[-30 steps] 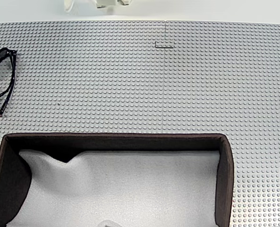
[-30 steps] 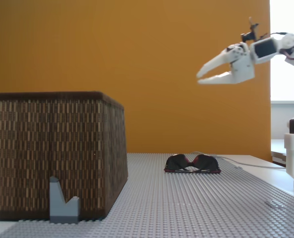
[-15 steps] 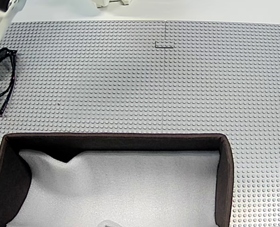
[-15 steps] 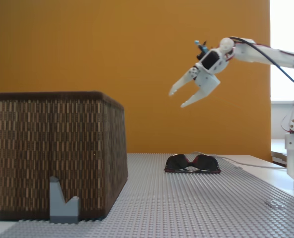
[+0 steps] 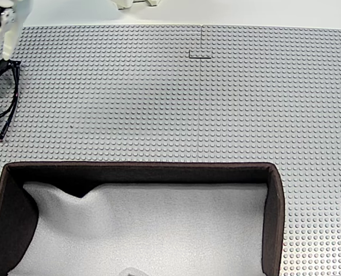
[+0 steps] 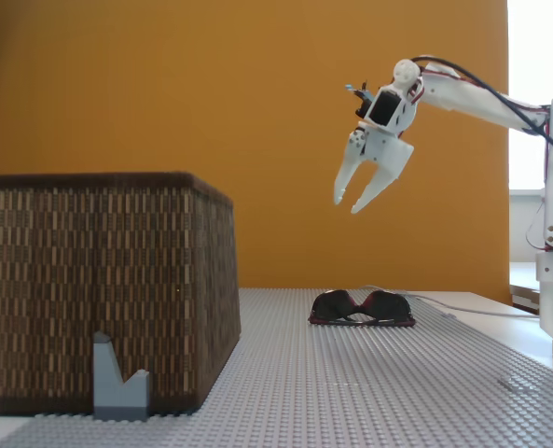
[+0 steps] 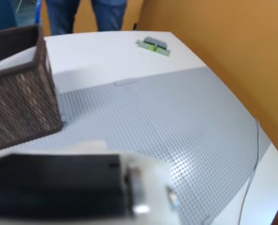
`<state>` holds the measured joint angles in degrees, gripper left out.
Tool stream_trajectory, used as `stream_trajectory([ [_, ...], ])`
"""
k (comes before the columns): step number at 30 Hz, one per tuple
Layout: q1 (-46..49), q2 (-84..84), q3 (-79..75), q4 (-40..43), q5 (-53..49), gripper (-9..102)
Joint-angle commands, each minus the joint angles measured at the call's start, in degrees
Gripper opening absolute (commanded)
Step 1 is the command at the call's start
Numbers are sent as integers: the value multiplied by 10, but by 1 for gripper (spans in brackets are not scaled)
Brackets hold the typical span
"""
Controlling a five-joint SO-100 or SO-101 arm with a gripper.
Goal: Grasp a glasses and put it in the bin.
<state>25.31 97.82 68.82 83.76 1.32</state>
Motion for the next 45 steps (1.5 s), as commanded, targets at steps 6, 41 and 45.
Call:
stream_trajectory([
  [6,-210,264,203,-70,-11,17],
  [41,51,-74,115,-98,332,25],
  [45,75,-118,76,-112,359,25],
])
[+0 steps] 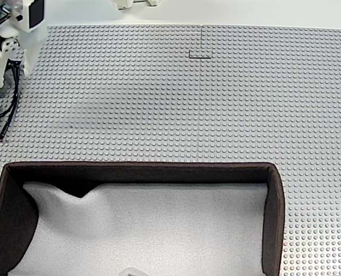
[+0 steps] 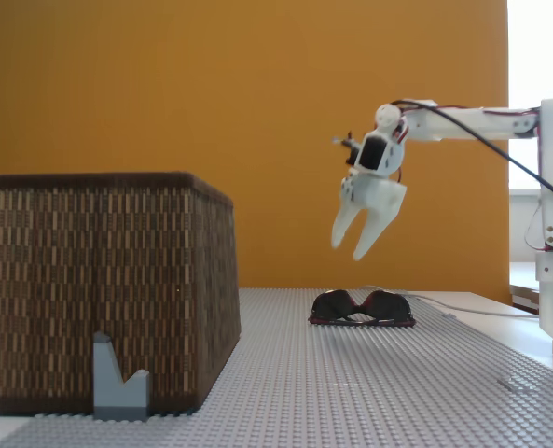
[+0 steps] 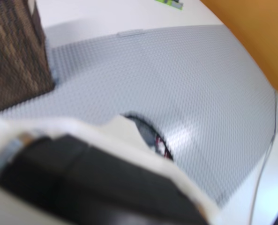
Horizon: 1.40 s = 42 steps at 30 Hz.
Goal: Grasp a glasses and put it in the bin.
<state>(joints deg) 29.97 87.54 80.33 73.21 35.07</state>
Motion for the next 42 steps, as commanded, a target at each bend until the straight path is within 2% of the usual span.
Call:
stream_trajectory([
  [1,36,-26,-50,-12,16,25],
  [4,72,-82,-122,-16,-45,25],
  [10,116,-131,-156,-19,-33,25],
  [16,123,-161,-159,30,11,25],
  [21,118,-171,-156,49,4,24],
  [37,138,-260,-160,-80,-29,26],
  [42,131,-292,-192,-93,-31,23],
])
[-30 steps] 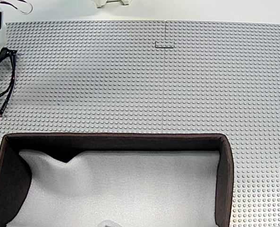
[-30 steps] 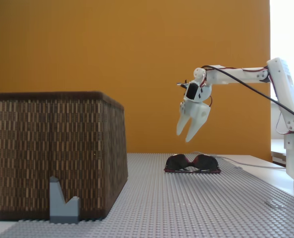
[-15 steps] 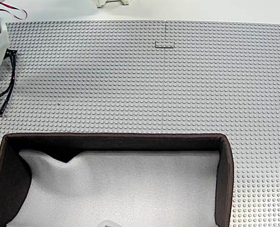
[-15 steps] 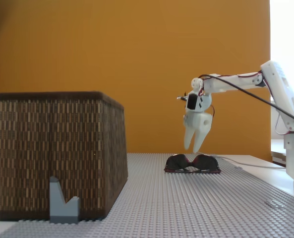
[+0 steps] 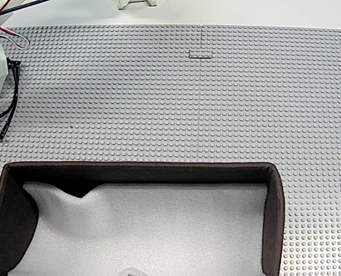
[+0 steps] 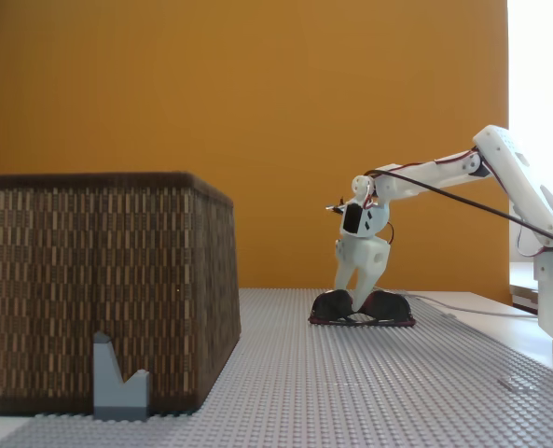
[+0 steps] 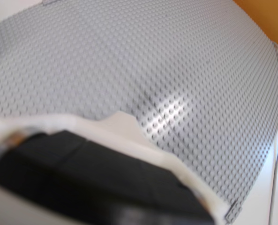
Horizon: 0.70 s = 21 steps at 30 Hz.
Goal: Grasp a glasses and put it in the bin.
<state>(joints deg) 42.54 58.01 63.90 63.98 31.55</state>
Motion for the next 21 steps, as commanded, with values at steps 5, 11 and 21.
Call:
stream_trajectory([
  [5,-12,-16,-41,-13,0,23],
  [11,-34,-40,-67,-20,4,0],
  [21,-40,-47,-76,-3,18,-1],
])
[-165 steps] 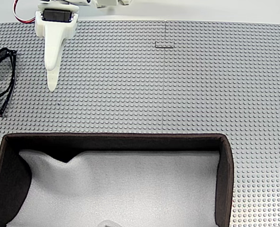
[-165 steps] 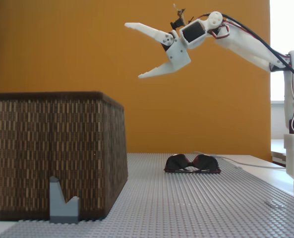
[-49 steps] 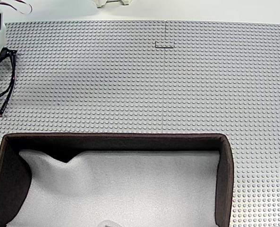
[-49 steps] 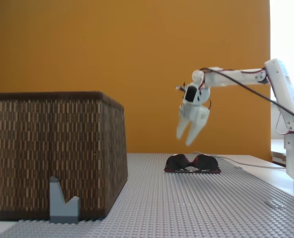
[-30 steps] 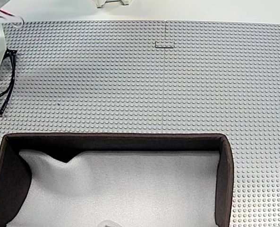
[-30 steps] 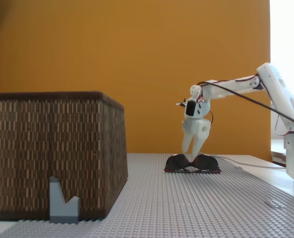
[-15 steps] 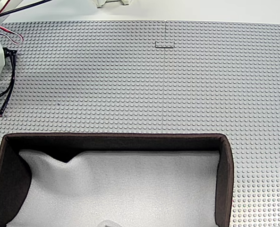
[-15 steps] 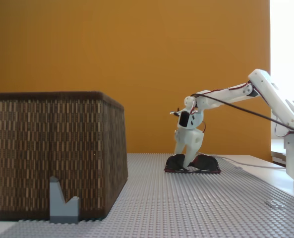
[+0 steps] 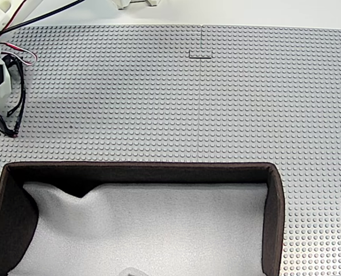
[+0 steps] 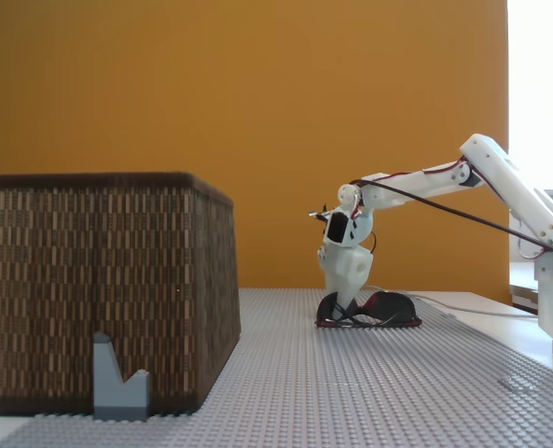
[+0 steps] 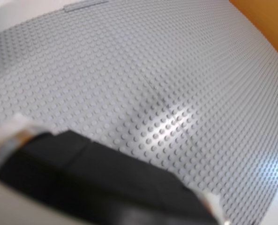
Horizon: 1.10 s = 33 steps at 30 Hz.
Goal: Grasp a glasses and put it in the bin.
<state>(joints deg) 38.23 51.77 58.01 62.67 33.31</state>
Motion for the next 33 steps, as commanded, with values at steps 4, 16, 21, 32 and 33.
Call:
stream_trajectory([
  [4,4,56,-17,11,-16,-1],
  [16,-192,390,-10,33,-176,-1],
  [21,-293,454,-11,15,-212,-1],
  [32,-345,442,-12,-261,-231,-1],
  [33,-352,435,-12,-270,-246,-1],
])
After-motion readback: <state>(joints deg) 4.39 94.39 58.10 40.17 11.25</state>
